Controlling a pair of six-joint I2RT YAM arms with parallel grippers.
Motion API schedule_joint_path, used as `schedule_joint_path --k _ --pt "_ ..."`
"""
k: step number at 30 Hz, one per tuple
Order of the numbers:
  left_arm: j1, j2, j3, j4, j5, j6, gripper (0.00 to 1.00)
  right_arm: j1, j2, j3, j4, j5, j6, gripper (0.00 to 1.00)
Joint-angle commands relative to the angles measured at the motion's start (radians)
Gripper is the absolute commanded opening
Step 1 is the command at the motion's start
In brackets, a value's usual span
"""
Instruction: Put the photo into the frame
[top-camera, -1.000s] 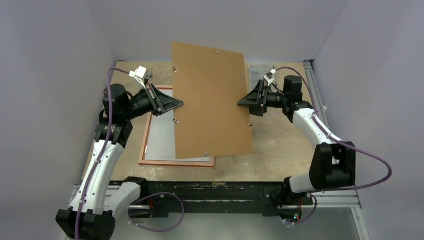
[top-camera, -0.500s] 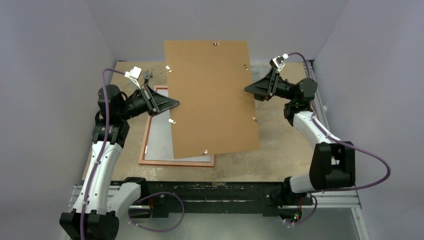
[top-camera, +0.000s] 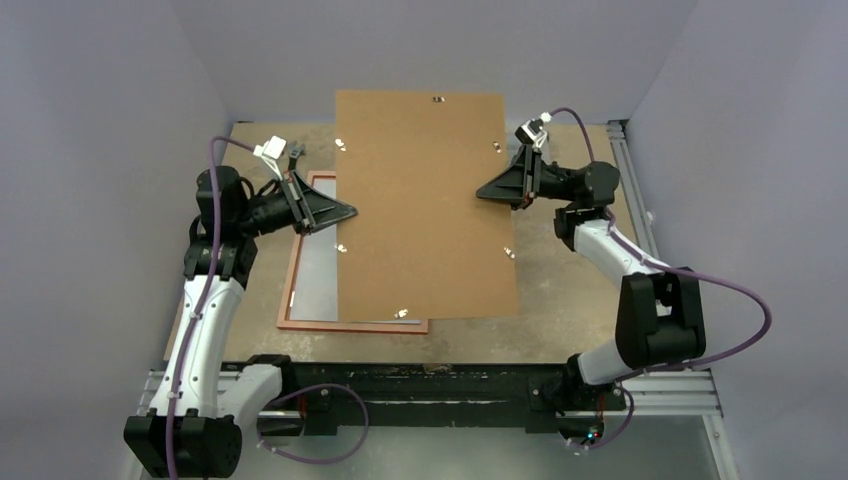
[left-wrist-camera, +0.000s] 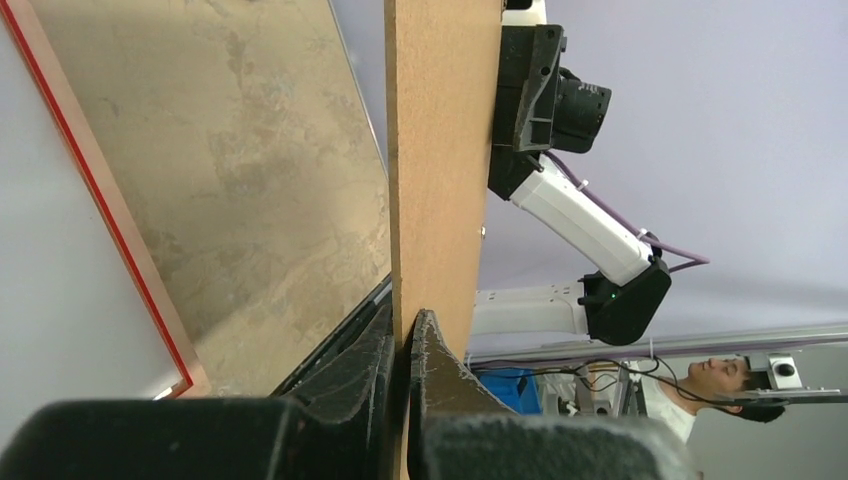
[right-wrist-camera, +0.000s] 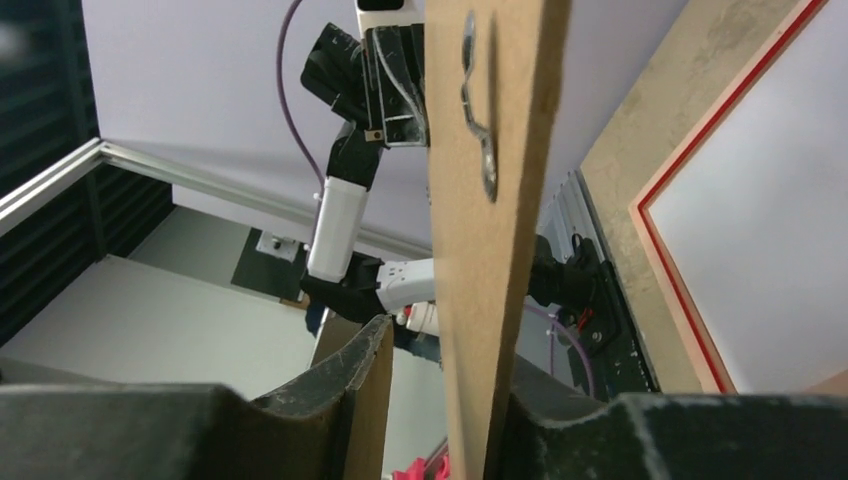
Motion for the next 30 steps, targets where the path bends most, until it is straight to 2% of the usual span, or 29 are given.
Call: schedule_joint_path --k 1,3,5,6,7,9,11,13,14,19,23,30 --pt "0.002 0.013 0.025 -0.064 -0.061 0.091 0.0 0.039 -0.09 0.035 -0.213 0.017 -0.203 0.24" --pt "0.002 0.009 0.023 -0.075 -0.076 0.097 0.0 0.038 -0.118 0.056 -0.374 0.011 -0.32 0.16" --pt "0.002 0.006 0.023 -0.087 -0.085 0.106 0.0 0.039 -0.149 0.099 -0.599 0.011 -0.476 0.02" --pt "0.002 0.008 0.025 -0.093 -0.089 0.111 0.06 0.039 -0.161 0.125 -0.721 0.017 -0.575 0.0" --pt "0.002 0.009 0.025 -0.099 -0.093 0.115 0.13 0.039 -0.169 0.155 -0.859 0.027 -0.678 0.0" --pt "0.002 0.012 0.025 -0.117 -0.101 0.129 0.38 0.039 -0.175 0.22 -1.104 0.059 -0.853 0.0" --pt "0.002 0.015 0.023 -0.142 -0.115 0.149 0.63 0.039 -0.178 0.27 -1.254 0.083 -0.953 0.0" --pt "0.002 0.019 0.017 -0.178 -0.145 0.174 0.77 0.038 -0.182 0.293 -1.316 0.136 -0.971 0.0" --pt "0.002 0.02 0.01 -0.189 -0.156 0.184 0.81 0.037 -0.183 0.304 -1.366 0.164 -0.986 0.0" --pt "0.002 0.037 -0.038 -0.296 -0.261 0.254 0.85 0.028 -0.179 0.398 -1.633 0.353 -1.14 0.0" --pt "-0.012 0.039 -0.101 -0.322 -0.342 0.27 0.85 0.029 -0.185 0.509 -1.863 0.6 -1.26 0.0" --pt "-0.195 0.155 -0.133 -0.269 -0.493 0.242 0.82 0.025 -0.233 0.587 -1.983 0.869 -1.299 0.0"
